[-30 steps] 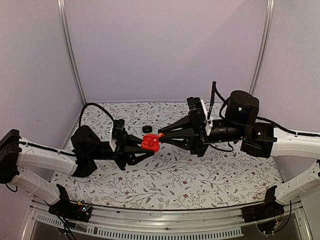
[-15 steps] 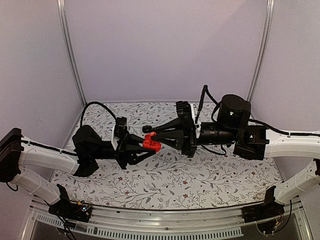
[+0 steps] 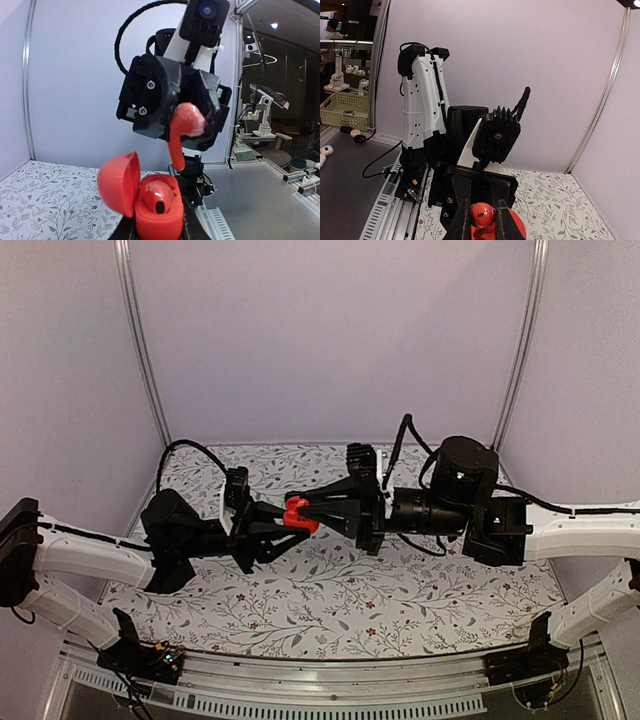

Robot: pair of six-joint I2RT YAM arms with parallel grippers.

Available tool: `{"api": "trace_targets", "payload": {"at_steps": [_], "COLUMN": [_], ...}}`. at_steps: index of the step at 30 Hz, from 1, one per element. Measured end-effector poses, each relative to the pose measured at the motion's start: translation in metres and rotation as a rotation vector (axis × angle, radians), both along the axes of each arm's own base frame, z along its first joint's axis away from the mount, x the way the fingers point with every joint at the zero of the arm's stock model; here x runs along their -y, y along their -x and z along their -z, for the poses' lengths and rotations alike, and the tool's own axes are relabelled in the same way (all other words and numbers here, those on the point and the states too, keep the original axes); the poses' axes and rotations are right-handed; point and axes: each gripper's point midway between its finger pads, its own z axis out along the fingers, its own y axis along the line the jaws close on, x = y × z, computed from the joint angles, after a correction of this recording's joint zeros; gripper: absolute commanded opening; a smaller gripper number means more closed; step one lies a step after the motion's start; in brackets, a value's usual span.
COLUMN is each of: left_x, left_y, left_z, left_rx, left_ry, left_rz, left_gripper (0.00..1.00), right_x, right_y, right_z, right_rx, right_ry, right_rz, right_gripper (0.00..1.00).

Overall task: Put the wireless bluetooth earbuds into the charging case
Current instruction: Insert the right earbud into the right side groove of the charging case.

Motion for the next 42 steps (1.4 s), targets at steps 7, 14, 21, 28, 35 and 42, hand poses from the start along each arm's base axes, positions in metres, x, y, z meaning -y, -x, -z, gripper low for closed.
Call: {"api": "trace_targets", "payload": {"at_steps": [7, 14, 21, 28, 35, 42], "left_x": [0.000, -0.001, -0.003, -0.003, -0.004, -0.006], "left_y": [-0.005, -0.008, -0.009, -0.012, -0.014, -0.016], "left_z": [-0.001, -0.002, -0.006, -0.006, -0.004, -0.002], "left_rx": [-0.007, -0.010, -0.003, -0.006, -0.010, -0.013], "left_ry": [0.006, 0.009, 0.019, 0.015, 0.011, 0.002], "left_rz": [-0.030, -0.047, -0.065, -0.083, -0.095, -0.113], "left_gripper": [0.00, 0.00, 0.00, 0.00, 0.00, 0.00], "right_x": [0.000, -0.001, 0.000, -0.002, -0.006, -0.009], "right_y": [-0.005, -0.012, -0.019, -0.022, -0.022, -0.021], "right_z": [0.005, 0.008, 0.011, 0.011, 0.012, 0.015], "right_rx": [0.000, 0.001, 0.003, 0.003, 0.004, 0.002], "right_ry": [-0.008, -0.022, -0.029, -0.037, -0.050, -0.049], "right_rz": [0.042, 0.101, 0.162, 0.184, 0.190, 0.194], "right_gripper": [0.10, 0.10, 0.10, 0.10, 0.09, 0.09]}}
